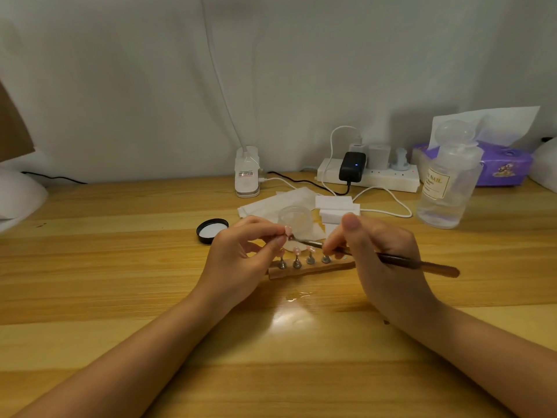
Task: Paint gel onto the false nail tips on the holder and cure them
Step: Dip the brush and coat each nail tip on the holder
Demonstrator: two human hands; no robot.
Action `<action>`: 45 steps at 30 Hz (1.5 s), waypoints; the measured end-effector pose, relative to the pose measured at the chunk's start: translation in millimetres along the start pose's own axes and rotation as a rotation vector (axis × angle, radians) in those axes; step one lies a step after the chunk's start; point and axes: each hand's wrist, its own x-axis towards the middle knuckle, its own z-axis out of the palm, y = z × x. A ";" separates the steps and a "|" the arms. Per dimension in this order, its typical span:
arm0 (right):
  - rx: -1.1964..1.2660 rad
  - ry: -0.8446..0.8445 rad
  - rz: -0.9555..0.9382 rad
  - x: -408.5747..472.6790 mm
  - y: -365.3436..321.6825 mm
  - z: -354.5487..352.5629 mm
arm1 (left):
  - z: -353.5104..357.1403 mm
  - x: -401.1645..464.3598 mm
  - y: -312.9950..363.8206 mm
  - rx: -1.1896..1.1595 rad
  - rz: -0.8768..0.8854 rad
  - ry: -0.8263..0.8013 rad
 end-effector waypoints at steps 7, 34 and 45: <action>-0.050 0.004 -0.011 2.2 -1.4 2.3 | -0.4 -0.3 0.2 0.002 -0.016 -0.010; 0.062 -0.005 0.099 -3.4 -3.7 3.0 | -1.1 0.7 -1.6 -0.015 -0.011 0.044; 0.041 -0.026 0.077 -1.8 -5.5 5.0 | -2.2 0.6 0.4 -0.040 -0.032 0.054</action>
